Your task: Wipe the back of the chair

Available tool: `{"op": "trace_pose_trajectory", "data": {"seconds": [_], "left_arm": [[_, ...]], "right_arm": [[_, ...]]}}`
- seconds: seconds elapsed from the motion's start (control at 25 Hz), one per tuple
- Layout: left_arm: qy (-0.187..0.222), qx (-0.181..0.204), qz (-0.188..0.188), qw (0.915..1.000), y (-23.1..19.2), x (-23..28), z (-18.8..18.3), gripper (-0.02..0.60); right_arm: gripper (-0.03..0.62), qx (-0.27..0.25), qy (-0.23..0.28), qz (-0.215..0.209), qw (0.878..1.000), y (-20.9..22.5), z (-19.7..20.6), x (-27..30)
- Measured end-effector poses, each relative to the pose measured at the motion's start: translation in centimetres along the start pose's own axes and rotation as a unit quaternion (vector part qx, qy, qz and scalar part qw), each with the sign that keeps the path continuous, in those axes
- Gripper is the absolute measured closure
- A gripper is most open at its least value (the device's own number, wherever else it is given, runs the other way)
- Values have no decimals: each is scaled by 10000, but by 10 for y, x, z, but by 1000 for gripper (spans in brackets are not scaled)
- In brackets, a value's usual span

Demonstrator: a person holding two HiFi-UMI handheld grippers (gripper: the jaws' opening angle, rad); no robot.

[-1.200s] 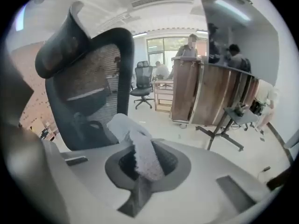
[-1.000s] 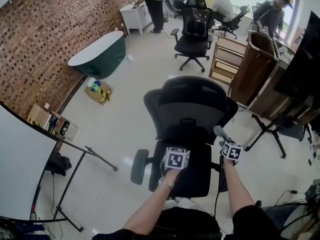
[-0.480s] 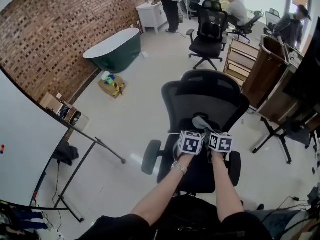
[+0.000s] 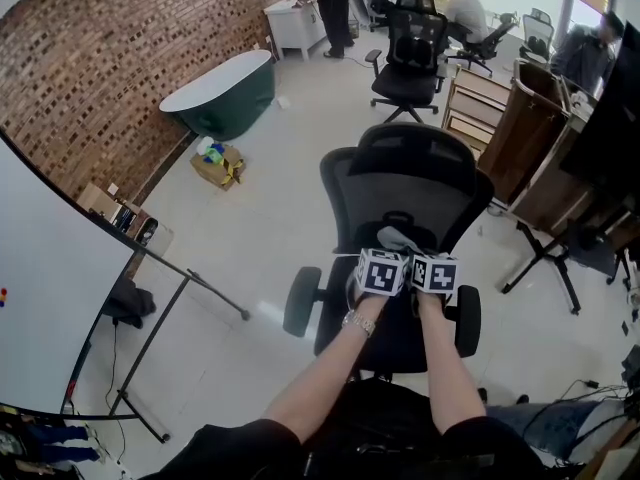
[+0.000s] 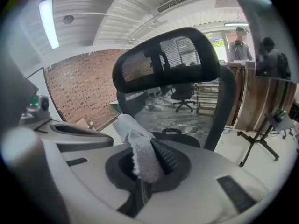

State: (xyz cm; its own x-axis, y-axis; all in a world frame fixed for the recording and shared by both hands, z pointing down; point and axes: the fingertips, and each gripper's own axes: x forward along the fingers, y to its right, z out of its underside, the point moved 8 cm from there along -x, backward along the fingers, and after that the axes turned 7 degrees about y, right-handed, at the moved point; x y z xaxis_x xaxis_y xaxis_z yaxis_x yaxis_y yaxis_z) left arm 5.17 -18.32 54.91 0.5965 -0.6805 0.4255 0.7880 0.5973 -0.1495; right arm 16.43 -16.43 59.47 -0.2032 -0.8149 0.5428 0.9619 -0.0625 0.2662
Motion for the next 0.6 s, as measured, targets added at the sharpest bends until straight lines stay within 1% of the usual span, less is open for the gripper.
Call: {"op": "trace_pose_trajectory", "data": {"seconds": [0.16,0.4,0.6], "left_arm": [[49,-47,111,9999,6,-1,-1,580],[35,-14,65,10000,3,0,-3,578],[50,-91,187,9998,6,-1,-3,580]], "right_arm": [[582,-55,-37,-14,10000,-1,3,-5],[582,-54,-45,-29,10000,-1,5,-7],[582,-40,-26,-38,10000,-4,8,-11]]}}
